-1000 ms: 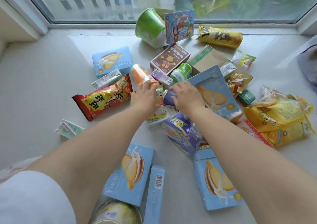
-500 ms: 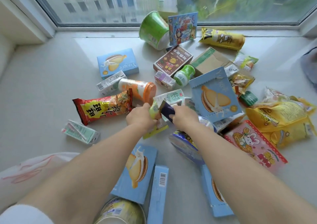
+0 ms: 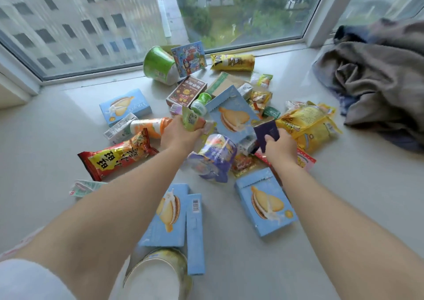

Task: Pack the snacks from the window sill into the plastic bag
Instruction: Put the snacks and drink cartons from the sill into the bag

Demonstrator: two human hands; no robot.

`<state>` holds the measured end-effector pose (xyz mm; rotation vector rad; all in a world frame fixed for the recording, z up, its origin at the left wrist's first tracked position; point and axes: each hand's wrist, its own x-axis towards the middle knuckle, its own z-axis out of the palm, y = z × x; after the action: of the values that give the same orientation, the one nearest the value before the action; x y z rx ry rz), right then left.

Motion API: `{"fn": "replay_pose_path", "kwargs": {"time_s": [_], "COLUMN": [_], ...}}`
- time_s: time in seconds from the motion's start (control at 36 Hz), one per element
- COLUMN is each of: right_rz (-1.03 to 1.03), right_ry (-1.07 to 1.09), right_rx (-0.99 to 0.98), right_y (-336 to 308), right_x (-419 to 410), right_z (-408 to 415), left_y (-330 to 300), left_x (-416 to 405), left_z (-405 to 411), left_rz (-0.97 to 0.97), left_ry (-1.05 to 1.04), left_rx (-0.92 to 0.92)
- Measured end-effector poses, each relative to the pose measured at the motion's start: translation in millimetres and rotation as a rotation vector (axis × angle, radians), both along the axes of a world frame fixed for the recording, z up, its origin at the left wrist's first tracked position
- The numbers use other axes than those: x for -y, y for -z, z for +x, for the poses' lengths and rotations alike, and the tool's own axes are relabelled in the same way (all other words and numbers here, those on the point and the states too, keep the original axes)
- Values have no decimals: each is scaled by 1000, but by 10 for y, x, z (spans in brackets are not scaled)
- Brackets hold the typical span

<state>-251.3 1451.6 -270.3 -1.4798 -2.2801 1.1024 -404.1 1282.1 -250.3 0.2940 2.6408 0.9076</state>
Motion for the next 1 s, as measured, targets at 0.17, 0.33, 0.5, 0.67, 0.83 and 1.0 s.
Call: {"fn": "replay_pose_path", "kwargs": {"time_s": [0.17, 0.33, 0.5, 0.67, 0.83, 1.0], "right_rz": [-33, 27, 91, 87, 77, 34], "right_ry": [35, -211, -476, -622, -770, -757], "right_rx": [60, 159, 247, 256, 298, 313], "right_y": [72, 277, 391, 504, 664, 826], "right_x": [-465, -877, -1169, -1313, -1347, -1275], "right_z": [490, 657, 573, 256, -156, -338], "left_y": [-194, 163, 642, 977, 1134, 1204], "left_x": [-481, -935, -1137, -1127, -1229, -1345], "left_z": [485, 1022, 1259, 1214, 1117, 995], "left_rz": [137, -64, -342, -428, -378, -376], "left_ry": [60, 212, 294, 284, 343, 370], "left_rx": [-76, -4, 92, 219, 269, 431]}}
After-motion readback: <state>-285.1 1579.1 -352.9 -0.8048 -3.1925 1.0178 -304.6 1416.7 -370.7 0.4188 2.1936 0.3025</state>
